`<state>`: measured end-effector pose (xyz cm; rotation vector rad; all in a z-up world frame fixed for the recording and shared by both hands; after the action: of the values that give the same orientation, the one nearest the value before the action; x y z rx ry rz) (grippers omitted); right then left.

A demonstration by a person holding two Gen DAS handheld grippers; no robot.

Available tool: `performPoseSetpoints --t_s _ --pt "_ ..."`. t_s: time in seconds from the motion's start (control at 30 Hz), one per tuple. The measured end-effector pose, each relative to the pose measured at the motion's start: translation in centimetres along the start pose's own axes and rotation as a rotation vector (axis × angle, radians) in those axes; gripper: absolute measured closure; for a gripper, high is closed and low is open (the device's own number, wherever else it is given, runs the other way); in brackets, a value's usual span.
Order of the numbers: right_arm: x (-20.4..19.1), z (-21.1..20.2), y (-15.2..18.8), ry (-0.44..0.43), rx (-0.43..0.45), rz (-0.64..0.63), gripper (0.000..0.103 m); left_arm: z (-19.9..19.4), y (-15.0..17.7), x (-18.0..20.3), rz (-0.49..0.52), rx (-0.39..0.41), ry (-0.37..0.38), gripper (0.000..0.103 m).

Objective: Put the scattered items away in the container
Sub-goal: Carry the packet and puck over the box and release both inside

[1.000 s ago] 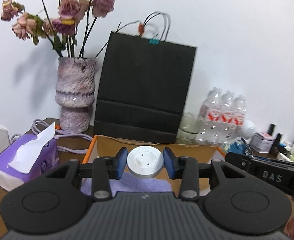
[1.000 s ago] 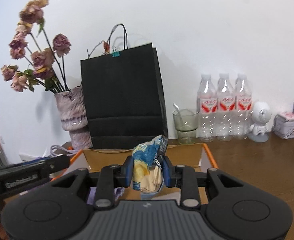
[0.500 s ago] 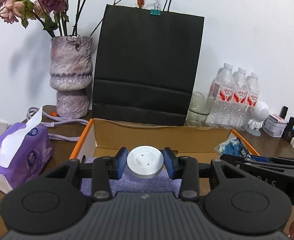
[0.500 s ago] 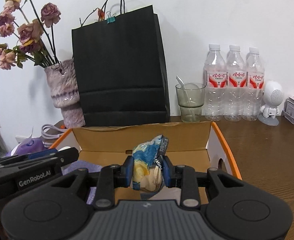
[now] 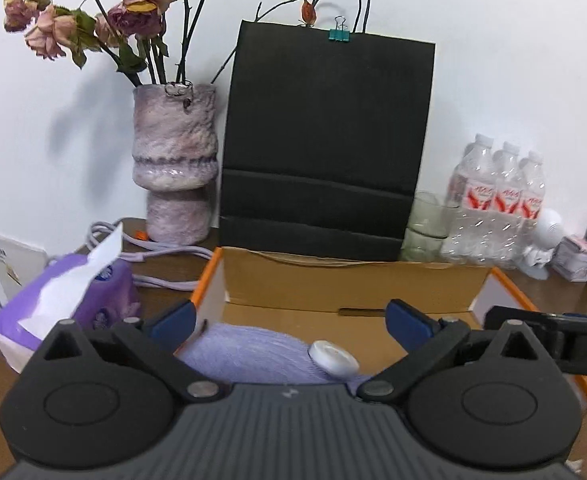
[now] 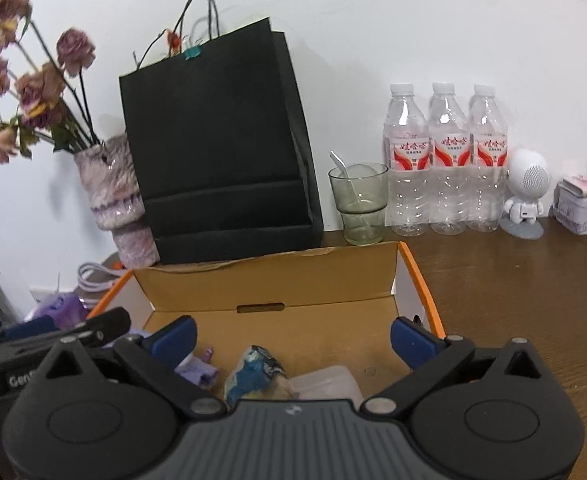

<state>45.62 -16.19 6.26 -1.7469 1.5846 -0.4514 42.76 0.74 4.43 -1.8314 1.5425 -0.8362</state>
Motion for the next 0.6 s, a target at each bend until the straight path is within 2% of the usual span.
performPoseSetpoints --t_s 0.13,0.6 --pt "0.05 -0.16 -0.02 0.009 0.002 -0.005 0.000 -0.41 -0.09 0.51 0.035 0.017 -0.032 0.000" --pt "-0.19 -0.37 -0.09 0.008 -0.002 -0.023 0.000 -0.81 -0.24 0.52 0.020 0.024 -0.032 0.000"
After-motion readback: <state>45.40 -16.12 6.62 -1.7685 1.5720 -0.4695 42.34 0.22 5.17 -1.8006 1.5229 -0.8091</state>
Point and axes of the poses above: each gripper's, at about its wrist camera, not at the fingertips, and z roughly the way its jaws point, x to its right, y to its underside, the point moved 10 cm from there along z, roughly the way its jaws point, and after that the axes turned 13 degrees about -x, right-handed, at the moved point
